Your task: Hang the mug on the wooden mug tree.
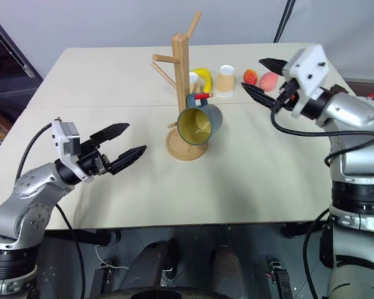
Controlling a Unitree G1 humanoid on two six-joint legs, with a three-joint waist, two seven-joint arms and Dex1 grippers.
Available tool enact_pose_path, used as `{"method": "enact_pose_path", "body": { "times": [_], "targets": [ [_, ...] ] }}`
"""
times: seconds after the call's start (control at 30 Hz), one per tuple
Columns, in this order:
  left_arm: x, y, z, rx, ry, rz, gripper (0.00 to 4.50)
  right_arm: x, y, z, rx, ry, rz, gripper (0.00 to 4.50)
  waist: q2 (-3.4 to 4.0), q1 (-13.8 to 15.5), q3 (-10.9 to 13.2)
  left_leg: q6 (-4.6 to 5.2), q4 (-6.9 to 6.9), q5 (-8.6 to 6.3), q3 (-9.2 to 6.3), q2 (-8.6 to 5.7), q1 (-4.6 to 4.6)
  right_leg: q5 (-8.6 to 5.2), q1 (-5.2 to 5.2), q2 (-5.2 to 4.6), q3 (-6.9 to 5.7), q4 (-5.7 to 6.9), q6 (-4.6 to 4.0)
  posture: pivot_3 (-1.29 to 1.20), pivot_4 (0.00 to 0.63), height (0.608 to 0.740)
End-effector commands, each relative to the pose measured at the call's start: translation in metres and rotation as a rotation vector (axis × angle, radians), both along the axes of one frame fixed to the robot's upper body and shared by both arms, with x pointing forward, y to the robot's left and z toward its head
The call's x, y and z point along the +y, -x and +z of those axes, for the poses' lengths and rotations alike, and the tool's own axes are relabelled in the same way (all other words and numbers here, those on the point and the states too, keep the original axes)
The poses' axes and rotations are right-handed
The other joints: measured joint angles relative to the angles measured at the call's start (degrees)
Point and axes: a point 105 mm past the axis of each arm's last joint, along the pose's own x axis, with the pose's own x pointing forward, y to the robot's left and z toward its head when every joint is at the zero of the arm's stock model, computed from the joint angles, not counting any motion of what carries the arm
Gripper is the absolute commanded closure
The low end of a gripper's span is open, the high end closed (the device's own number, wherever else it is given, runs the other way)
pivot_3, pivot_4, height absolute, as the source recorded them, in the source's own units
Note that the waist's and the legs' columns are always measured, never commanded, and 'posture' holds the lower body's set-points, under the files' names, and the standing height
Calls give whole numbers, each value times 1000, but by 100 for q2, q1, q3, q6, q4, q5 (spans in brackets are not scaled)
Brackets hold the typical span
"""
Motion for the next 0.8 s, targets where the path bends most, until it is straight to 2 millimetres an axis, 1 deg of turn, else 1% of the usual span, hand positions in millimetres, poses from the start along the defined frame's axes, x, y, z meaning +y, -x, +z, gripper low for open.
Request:
{"method": "enact_pose_path", "body": {
  "times": [0.03,0.1,0.23,0.33,0.43,0.57,0.8],
  "targets": [
    [17,-10,-4,-23,1,135,0,-22,6,-13,2,-135,-80,1492,-2,4,-1,0,-1,0,0,0,0,0,0,0,0,-1,0,0,150,740],
    [26,-15,-12,-19,-11,213,0,-33,4,-33,30,-185,-145,1492,0,-6,0,0,1,0,0,0,-1,1,0,0,1,1,1,0,150,740],
    [39,-21,-29,8,-18,328,0,-45,4,-73,75,-249,-240,1492,2,-10,-1,0,-1,0,2,0,1,3,-2,2,1,5,5,0,150,740],
    [50,-24,-40,24,-16,417,0,-50,5,-92,101,-281,-277,1492,2,-4,-1,0,1,0,2,-1,1,4,-1,2,0,4,7,0,150,740],
    [56,-25,-46,27,-15,469,0,-51,5,-103,119,-299,-295,1492,2,-6,-1,0,1,0,2,-1,2,4,-1,3,0,4,8,0,150,740],
    [63,-26,-53,36,-16,516,0,-48,4,-113,135,-308,-298,1492,2,-5,-1,0,1,0,2,-1,2,4,-1,3,-1,5,8,0,150,740],
    [64,-27,-57,49,-6,520,0,-41,2,-123,158,-318,-284,1492,2,-3,-1,0,1,0,1,-1,2,5,-1,3,-2,5,9,0,150,740]
  ]
}}
